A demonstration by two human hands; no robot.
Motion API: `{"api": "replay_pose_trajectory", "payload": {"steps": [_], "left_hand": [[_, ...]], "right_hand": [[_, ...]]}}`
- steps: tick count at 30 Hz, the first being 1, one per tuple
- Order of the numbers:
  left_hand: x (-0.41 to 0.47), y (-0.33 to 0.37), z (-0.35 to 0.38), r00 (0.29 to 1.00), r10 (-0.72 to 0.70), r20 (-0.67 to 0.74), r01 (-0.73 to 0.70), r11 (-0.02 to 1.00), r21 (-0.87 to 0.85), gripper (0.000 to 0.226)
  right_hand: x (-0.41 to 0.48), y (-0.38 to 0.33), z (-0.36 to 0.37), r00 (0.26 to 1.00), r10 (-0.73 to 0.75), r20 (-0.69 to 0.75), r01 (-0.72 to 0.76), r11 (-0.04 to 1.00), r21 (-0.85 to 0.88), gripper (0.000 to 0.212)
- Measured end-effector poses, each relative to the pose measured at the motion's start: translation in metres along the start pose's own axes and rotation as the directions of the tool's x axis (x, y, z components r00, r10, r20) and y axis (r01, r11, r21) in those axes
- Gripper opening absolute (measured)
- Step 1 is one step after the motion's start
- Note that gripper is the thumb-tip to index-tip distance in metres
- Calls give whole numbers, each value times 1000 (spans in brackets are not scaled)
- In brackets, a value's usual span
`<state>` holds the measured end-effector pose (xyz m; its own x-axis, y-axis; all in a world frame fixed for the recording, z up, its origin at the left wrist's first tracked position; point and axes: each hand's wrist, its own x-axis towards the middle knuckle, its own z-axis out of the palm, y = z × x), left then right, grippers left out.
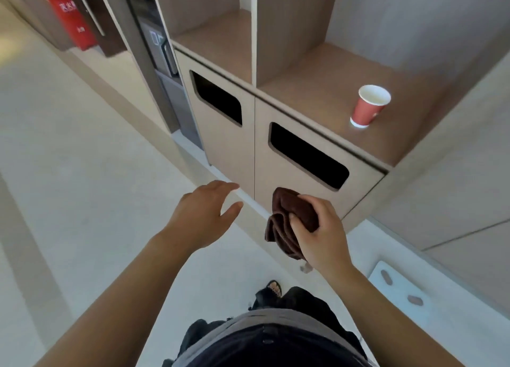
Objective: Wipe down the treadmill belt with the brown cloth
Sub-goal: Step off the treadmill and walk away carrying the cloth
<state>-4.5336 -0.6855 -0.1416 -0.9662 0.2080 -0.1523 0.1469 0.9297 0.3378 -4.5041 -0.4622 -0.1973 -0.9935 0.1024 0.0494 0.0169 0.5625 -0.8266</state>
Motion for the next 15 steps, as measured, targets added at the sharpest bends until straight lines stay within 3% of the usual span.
{"api": "replay_pose_trajectory", "payload": {"steps": [6,15], "left_hand": [[97,7,-9,1000,-26,-17,25,998,-50,49],[238,16,-30,983,173,58,-173,985,-9,49]], "right_hand": [[121,-15,-6,993,-102,56,102,995,-1,36],[217,-10,-13,994,16,-104,-14,1000,28,35]]}}
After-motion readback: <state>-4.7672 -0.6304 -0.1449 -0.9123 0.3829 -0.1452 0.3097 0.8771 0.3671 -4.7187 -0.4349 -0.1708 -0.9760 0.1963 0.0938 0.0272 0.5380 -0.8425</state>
